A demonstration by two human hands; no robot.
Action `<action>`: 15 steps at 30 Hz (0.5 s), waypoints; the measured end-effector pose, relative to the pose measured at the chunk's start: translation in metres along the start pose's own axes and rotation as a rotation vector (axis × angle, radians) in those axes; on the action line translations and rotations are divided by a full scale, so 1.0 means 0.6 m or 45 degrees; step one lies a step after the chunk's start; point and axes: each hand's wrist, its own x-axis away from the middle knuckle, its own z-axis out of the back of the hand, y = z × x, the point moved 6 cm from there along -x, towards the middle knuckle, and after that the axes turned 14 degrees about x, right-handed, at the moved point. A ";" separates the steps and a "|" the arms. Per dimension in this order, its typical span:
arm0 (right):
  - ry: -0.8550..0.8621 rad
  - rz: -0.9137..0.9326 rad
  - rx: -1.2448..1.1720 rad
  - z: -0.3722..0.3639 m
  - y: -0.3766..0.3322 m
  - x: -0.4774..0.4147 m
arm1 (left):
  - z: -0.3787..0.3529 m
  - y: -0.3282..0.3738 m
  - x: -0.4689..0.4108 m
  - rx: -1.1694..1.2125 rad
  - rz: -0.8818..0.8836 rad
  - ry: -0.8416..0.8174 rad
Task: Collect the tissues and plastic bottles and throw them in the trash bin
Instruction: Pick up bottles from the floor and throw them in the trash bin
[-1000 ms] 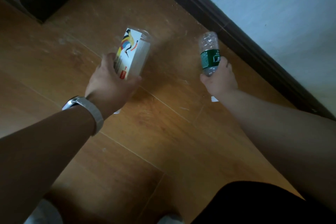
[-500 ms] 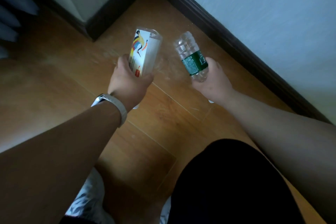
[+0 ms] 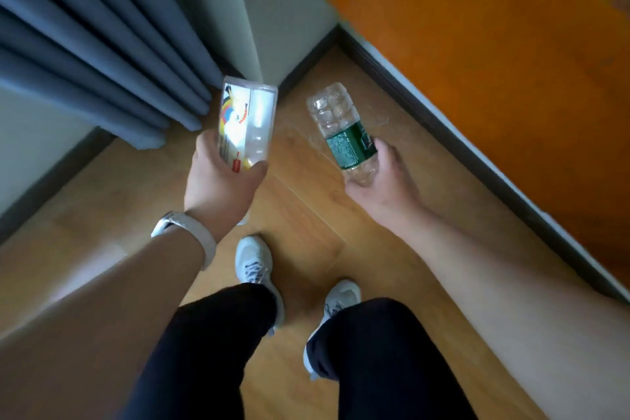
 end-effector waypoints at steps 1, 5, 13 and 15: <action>0.008 0.002 -0.026 0.032 -0.023 0.027 | 0.031 0.031 0.026 0.012 0.004 0.010; -0.027 0.069 -0.074 0.144 -0.117 0.123 | 0.137 0.150 0.123 0.020 -0.020 0.053; 0.195 0.162 -0.233 0.378 -0.195 0.266 | 0.242 0.360 0.293 -0.030 -0.232 0.025; 0.249 0.149 -0.323 0.437 -0.186 0.293 | 0.244 0.403 0.329 -0.040 -0.324 0.025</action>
